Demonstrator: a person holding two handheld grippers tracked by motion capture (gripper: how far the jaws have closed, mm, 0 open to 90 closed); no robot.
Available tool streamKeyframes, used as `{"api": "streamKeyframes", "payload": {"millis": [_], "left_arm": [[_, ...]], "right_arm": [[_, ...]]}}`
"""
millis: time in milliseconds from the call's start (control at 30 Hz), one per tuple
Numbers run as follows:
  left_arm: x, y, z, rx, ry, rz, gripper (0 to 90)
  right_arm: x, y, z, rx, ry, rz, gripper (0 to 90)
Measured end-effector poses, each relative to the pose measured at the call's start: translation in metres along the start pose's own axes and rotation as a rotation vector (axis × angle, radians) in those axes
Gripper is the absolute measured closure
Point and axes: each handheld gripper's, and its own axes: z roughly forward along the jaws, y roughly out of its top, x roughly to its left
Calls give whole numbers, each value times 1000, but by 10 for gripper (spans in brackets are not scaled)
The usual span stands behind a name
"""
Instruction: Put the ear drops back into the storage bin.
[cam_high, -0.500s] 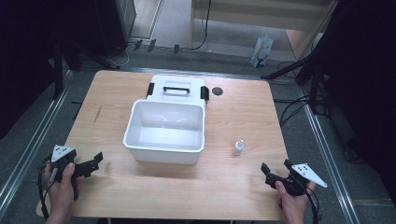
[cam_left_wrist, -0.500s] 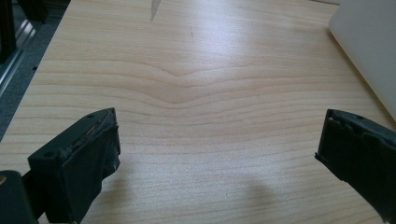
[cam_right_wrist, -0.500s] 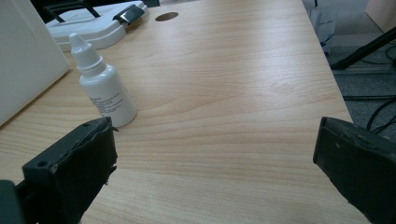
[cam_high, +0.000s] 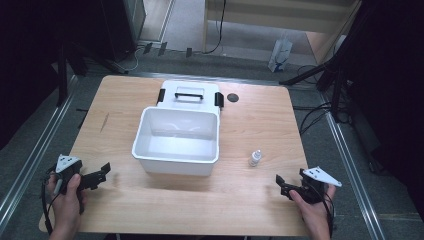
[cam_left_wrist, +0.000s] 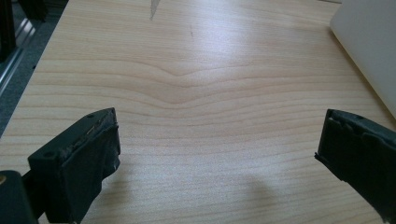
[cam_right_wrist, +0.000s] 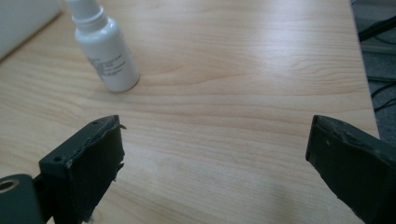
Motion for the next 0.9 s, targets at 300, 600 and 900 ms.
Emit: {"api": "streamKeyframes", "payload": {"millis": [300, 600, 900], "left_arm": [[-1, 0, 1, 2, 3, 6, 1], [-1, 0, 2, 10, 6, 9, 1], [-1, 1, 2, 17, 3, 9, 1]], "right_arm": [[14, 45, 10, 309, 14, -171, 60], [41, 83, 31, 649, 25, -400, 126], [60, 119, 45, 729, 42, -477, 142]]}}
